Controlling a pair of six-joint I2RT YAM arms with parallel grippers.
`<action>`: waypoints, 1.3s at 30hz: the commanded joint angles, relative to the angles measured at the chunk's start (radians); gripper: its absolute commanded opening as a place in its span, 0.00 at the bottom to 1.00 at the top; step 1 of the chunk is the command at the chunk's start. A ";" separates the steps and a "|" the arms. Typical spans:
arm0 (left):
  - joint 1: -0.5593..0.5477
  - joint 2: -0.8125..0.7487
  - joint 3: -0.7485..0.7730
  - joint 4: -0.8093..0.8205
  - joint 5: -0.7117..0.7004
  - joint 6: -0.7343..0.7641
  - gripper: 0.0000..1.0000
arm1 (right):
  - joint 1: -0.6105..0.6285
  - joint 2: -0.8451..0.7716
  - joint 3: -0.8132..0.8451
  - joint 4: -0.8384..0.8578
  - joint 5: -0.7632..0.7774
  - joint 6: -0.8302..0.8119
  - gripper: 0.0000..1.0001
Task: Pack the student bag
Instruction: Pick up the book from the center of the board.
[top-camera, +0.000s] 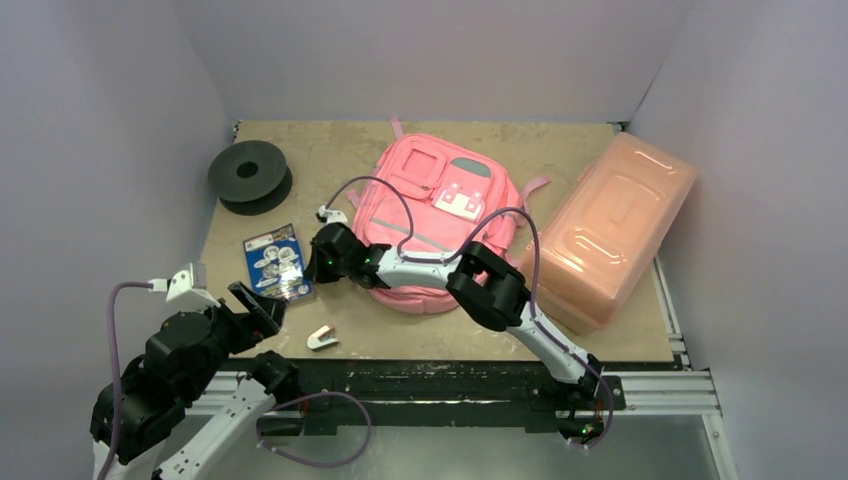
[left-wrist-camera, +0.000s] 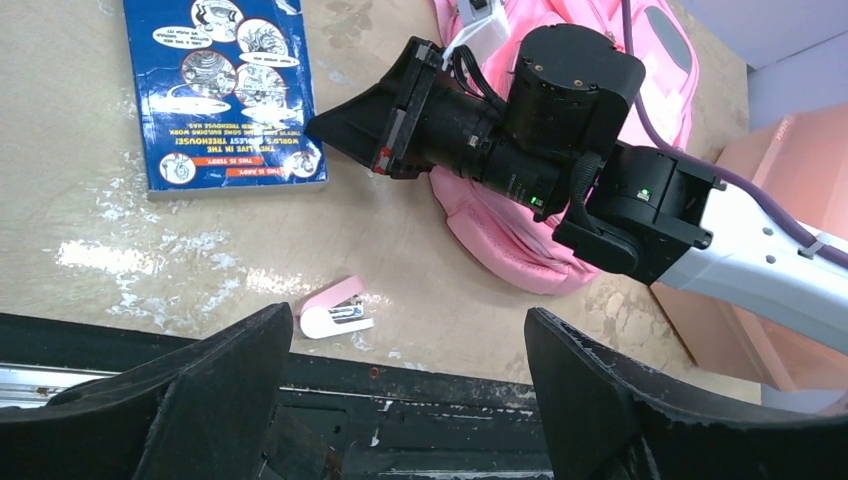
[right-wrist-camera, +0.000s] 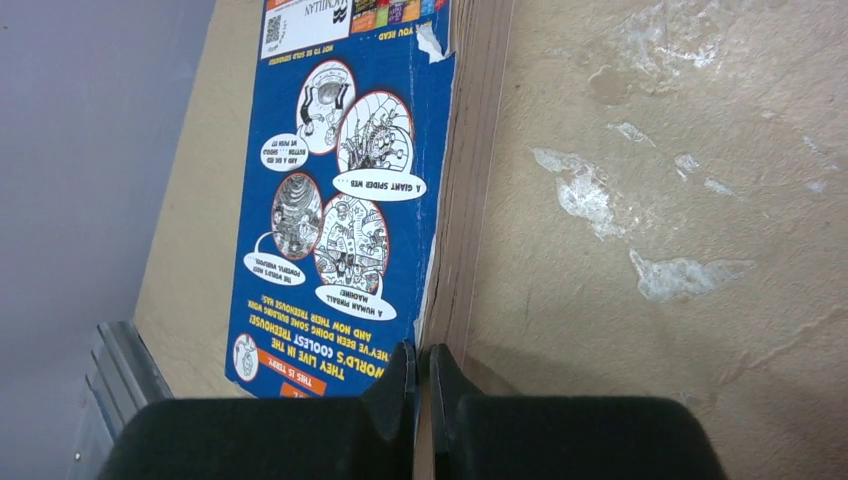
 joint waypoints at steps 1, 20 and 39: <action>0.003 0.003 -0.013 0.009 -0.001 -0.003 0.86 | -0.008 -0.035 -0.053 -0.042 0.068 -0.060 0.00; 0.253 0.449 -0.274 0.402 0.028 -0.088 1.00 | -0.128 -0.268 -0.314 -0.054 0.136 -0.374 0.01; 0.403 0.713 -0.634 0.926 0.318 -0.234 0.98 | -0.127 -0.265 -0.359 0.027 -0.020 -0.475 0.25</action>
